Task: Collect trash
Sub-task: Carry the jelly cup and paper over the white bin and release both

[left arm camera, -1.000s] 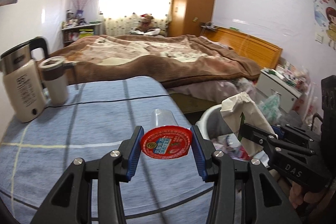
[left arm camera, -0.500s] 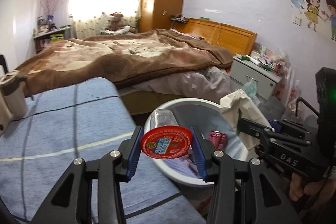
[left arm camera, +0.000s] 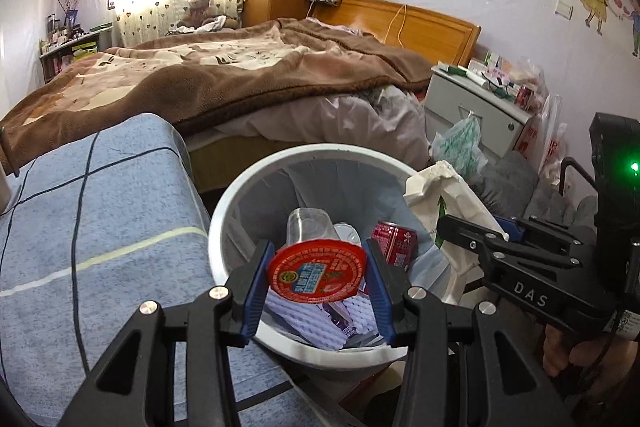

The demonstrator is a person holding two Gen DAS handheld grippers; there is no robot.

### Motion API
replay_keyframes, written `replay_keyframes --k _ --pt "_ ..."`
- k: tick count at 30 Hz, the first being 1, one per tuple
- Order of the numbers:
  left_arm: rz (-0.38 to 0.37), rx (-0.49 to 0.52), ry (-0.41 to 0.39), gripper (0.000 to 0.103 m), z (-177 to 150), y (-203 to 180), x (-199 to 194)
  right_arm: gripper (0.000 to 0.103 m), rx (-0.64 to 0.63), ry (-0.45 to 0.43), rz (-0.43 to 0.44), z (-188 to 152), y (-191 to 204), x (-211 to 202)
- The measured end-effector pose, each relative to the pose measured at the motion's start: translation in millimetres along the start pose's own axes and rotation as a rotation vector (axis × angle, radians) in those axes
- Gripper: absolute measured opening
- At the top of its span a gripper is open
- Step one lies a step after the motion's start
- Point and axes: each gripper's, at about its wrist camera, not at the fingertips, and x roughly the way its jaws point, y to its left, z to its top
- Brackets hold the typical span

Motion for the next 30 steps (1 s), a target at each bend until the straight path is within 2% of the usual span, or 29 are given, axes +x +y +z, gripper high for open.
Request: replay_keyframes --k 5,11,14,16,25,30 --pt "-0.003 -0.001 0.015 0.048 0 -6 9 0.032 0.000 0.026 -0.009 -1 -8 12" --pt "0.002 -0.019 0.035 0.058 1 -3 16 0.048 -0.025 0.033 -0.039 1 -9 18" --pt "0.033 -0.012 0.045 0.063 -1 -2 18 0.054 -0.021 0.036 -0.036 1 -11 21" --pt "0.010 -0.022 0.055 0.063 -2 -2 19 0.055 -0.011 0.033 -0.040 1 -12 21" --pt "0.026 -0.035 0.035 0.066 -1 4 9 0.059 0.023 -0.016 0.013 2 -12 10" --pt "0.025 -0.039 0.010 0.067 -2 4 -5 0.059 0.022 -0.034 0.009 1 -6 0"
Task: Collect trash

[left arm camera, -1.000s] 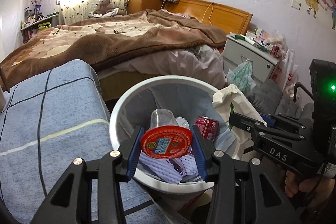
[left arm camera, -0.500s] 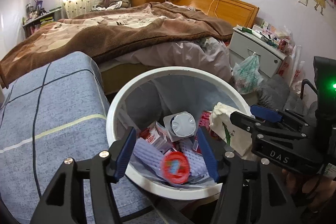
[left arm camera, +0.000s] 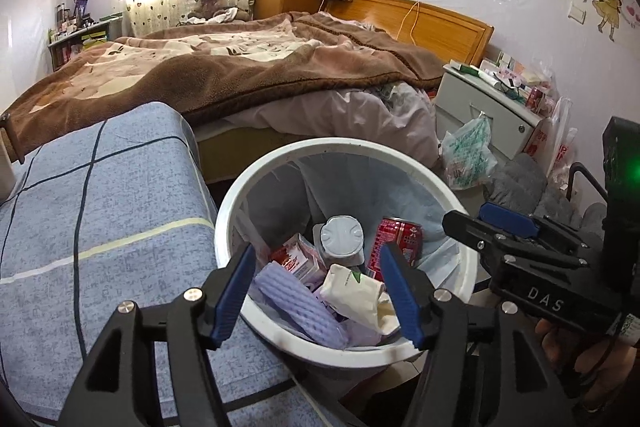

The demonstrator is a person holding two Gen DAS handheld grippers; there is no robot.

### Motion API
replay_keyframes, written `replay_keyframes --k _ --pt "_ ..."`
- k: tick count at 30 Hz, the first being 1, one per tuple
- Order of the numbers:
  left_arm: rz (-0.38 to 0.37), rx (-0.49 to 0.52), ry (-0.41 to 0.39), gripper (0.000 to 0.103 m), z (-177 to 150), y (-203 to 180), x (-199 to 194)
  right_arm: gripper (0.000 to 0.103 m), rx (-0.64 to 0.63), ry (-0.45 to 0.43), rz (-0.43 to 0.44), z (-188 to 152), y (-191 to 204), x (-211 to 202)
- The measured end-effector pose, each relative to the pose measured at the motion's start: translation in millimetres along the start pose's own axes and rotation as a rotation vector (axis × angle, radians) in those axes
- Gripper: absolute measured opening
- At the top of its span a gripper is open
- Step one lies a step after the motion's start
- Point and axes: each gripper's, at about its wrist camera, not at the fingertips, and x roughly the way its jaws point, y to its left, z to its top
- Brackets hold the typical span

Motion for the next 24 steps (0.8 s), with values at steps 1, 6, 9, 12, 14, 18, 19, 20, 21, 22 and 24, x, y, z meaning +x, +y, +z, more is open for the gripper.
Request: replay_keyframes --k 1,6,9,12,14,18,19,20,21,22,24 --pt "0.005 -0.002 -0.003 0.067 0 0 -3 0.059 0.001 -0.001 -0.001 -1 1 -2" --pt "0.028 -0.002 -0.042 0.067 -6 1 -20 0.059 0.008 -0.034 -0.033 -7 7 -18" --pt "0.048 0.001 -0.078 0.067 -10 0 -34 0.059 0.014 -0.058 -0.051 -12 12 -31" --pt "0.063 -0.002 -0.119 0.068 -13 1 -48 0.059 0.026 -0.100 -0.044 -16 16 -48" --pt "0.085 0.003 -0.134 0.068 -16 0 -56 0.059 0.035 -0.117 -0.051 -21 21 -57" --pt "0.126 0.006 -0.158 0.068 -23 -1 -70 0.059 0.006 -0.144 -0.075 -31 33 -70" --pt "0.128 -0.001 -0.165 0.068 -26 0 -74 0.059 0.004 -0.150 -0.080 -33 35 -73" --pt "0.124 -0.010 -0.170 0.068 -28 1 -77 0.059 0.005 -0.160 -0.091 -35 38 -77" --pt "0.124 -0.016 -0.172 0.068 -30 2 -80 0.059 0.003 -0.175 -0.114 -38 40 -82" --pt "0.131 -0.017 -0.170 0.068 -32 2 -82 0.059 0.000 -0.186 -0.126 -40 42 -86" --pt "0.178 -0.021 -0.176 0.068 -36 1 -87 0.059 -0.005 -0.206 -0.140 -44 47 -95"
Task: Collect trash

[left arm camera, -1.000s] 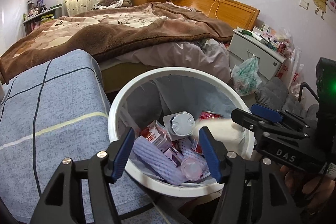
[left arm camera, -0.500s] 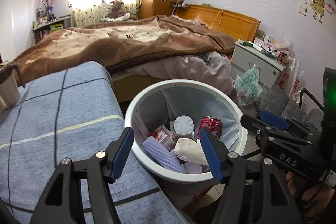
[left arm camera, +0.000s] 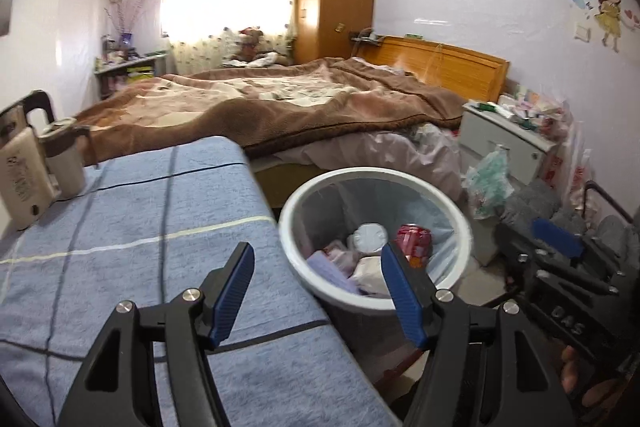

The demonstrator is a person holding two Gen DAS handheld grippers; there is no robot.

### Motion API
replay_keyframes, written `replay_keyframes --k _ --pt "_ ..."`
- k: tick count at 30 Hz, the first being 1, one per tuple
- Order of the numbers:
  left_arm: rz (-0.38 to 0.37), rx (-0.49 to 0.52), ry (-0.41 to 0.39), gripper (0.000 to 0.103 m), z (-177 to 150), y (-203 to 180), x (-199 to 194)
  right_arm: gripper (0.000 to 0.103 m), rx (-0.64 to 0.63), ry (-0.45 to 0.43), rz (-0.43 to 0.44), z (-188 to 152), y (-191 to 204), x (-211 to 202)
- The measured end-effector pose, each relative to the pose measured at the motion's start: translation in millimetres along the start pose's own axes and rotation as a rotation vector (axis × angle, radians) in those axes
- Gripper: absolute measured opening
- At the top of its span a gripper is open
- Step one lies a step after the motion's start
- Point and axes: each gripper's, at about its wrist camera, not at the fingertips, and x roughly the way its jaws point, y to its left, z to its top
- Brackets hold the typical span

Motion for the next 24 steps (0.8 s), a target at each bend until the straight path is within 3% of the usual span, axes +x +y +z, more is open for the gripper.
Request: replay_keyframes --k 2,7,24 --pt "0.050 0.000 -0.006 0.068 -4 -1 -5 0.059 0.001 -0.009 0.006 -2 1 -6" --pt "0.071 0.005 -0.021 0.068 -14 0 -13 0.059 0.031 -0.013 0.016 -9 4 -17" --pt "0.058 -0.010 -0.053 0.068 -23 2 -32 0.059 0.028 -0.014 0.018 -19 15 -26"
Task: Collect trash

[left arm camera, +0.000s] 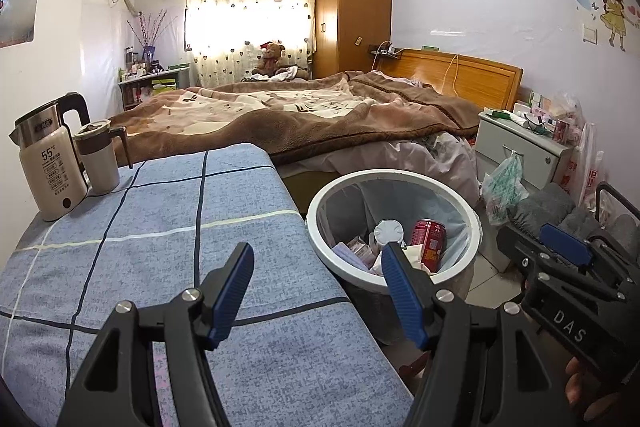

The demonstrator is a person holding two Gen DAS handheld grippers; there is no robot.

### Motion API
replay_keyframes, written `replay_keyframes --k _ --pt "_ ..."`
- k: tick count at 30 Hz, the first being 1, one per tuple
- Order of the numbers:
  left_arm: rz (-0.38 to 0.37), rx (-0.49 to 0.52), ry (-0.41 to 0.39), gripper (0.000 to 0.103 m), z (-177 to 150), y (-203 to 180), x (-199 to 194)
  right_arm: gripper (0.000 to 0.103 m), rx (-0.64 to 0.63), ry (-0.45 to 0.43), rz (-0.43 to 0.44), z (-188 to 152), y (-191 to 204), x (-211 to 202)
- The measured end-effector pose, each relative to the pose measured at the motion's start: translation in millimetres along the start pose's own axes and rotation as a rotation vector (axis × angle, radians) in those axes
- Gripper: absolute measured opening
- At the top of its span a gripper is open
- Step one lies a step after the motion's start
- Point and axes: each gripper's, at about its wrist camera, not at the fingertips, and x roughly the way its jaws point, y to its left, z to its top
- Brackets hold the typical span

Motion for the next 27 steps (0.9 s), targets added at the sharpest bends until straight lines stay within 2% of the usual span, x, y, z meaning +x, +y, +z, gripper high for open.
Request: replay_keyframes --k 27 --pt "0.006 0.003 0.018 0.068 0.2 3.7 1.7 0.059 -0.004 0.010 0.001 -2.1 2.5 3.8"
